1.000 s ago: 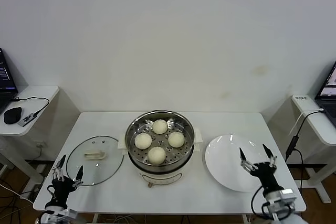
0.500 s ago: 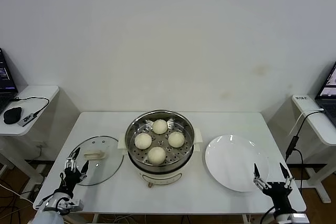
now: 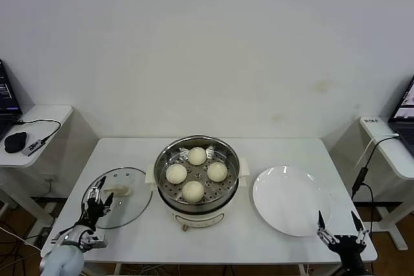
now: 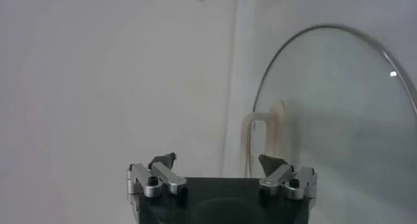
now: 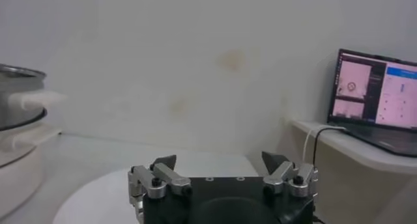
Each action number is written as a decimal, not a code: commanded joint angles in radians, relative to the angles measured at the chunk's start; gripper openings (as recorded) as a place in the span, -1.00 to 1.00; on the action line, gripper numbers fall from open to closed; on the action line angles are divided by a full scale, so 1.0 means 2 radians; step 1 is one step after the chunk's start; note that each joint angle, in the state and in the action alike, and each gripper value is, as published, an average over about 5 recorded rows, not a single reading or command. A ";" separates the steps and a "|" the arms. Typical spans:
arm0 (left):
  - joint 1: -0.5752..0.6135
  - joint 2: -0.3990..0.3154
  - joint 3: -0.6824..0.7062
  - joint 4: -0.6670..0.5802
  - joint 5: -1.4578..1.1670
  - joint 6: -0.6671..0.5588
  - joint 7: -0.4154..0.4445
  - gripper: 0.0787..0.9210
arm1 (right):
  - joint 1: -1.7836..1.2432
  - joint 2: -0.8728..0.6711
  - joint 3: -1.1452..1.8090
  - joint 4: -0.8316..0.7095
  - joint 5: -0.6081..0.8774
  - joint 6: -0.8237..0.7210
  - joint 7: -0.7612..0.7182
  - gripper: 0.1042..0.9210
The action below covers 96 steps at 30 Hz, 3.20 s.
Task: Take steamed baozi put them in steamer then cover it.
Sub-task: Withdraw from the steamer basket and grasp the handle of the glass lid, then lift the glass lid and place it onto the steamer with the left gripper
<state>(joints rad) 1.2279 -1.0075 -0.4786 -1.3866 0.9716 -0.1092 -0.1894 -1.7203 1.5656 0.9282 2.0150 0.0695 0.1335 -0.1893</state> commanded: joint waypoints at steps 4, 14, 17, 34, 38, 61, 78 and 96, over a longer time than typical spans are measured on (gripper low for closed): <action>-0.054 0.004 0.029 0.046 0.016 0.002 0.004 0.77 | -0.006 0.006 0.003 0.000 -0.003 0.002 0.001 0.76; -0.078 0.010 0.042 0.053 0.019 0.015 0.018 0.77 | 0.000 0.006 0.002 -0.014 -0.003 0.002 0.000 0.76; -0.087 0.008 0.046 0.061 0.019 0.017 0.019 0.77 | 0.002 0.006 0.001 -0.019 -0.003 0.002 -0.001 0.76; -0.110 -0.008 0.053 0.101 0.028 0.018 0.019 0.46 | 0.016 0.005 0.002 -0.036 -0.003 -0.002 -0.002 0.76; -0.108 -0.010 0.053 0.101 0.031 0.018 0.022 0.19 | 0.018 0.005 0.001 -0.039 -0.004 -0.002 -0.003 0.76; -0.014 -0.013 -0.040 -0.055 0.054 0.030 -0.037 -0.85 | 0.012 -0.008 -0.016 -0.034 -0.010 0.001 -0.004 0.76; 0.097 0.053 -0.128 -0.284 -0.016 0.129 0.109 -0.85 | 0.018 -0.023 -0.038 -0.037 -0.028 0.000 -0.007 0.76; -0.032 0.035 0.123 -0.389 0.024 0.260 0.207 -0.85 | 0.015 0.005 -0.063 -0.036 -0.126 0.013 0.011 0.76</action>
<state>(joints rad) 1.3061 -0.9104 -0.5160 -2.0452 0.9415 0.2670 0.0995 -1.6928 1.5565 0.8199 1.9498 -0.0764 0.1565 -0.1809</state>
